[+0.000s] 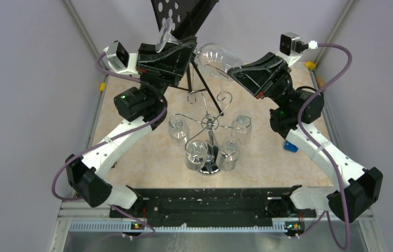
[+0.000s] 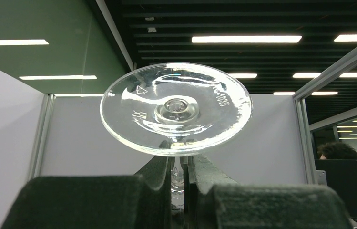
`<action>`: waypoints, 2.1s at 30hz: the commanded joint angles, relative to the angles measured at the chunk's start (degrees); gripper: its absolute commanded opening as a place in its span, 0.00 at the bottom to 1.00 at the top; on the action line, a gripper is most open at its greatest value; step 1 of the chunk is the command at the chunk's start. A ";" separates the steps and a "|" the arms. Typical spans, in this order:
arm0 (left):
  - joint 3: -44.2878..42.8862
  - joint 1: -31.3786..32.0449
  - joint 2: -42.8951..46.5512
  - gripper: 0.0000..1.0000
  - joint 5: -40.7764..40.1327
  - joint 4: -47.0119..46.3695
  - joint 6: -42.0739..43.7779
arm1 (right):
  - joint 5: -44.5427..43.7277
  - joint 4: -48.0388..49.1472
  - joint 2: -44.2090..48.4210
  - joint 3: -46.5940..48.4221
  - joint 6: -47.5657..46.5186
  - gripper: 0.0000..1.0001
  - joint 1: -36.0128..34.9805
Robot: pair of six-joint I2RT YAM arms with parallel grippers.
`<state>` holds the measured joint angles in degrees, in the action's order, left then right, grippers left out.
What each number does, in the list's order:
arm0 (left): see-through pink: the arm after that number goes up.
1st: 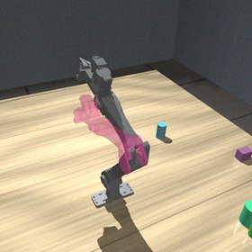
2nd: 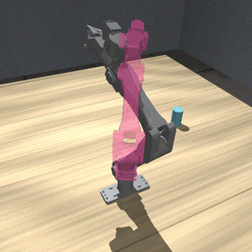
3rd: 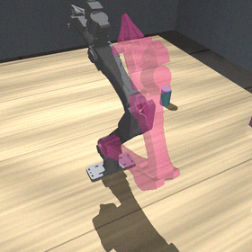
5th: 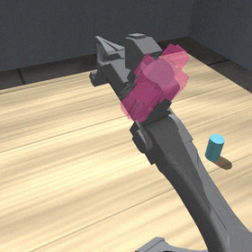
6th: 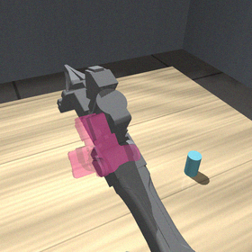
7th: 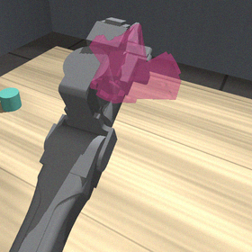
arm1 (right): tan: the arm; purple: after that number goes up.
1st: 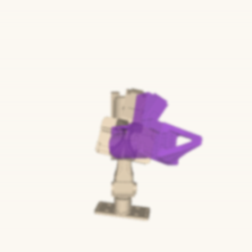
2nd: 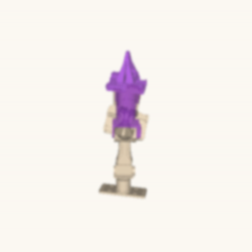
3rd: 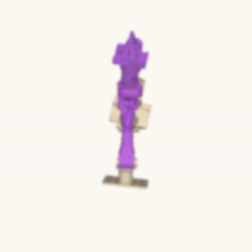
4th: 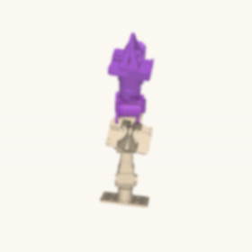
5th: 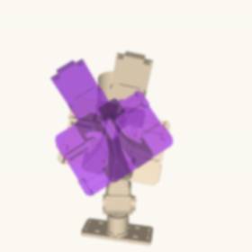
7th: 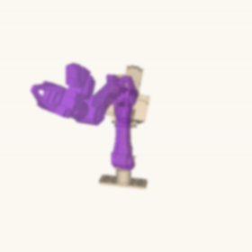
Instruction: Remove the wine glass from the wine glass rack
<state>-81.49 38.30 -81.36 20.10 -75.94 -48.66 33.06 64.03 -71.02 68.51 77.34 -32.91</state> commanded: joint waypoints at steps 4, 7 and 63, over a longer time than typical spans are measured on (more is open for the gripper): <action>-2.56 0.59 -1.16 0.15 6.54 -0.46 -3.42 | -3.70 0.39 0.35 2.42 -2.95 0.00 -0.32; -1.95 0.64 -0.72 0.34 6.25 -0.40 -3.31 | -4.89 -1.45 0.87 2.29 -4.67 0.00 -0.32; 8.11 -17.61 25.55 0.99 -25.87 99.16 25.14 | -34.97 -109.46 -9.39 13.91 -66.50 0.00 22.49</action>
<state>-73.78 28.23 -56.53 -12.12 18.26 -15.38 -7.14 -44.25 -79.57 83.29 12.53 -12.38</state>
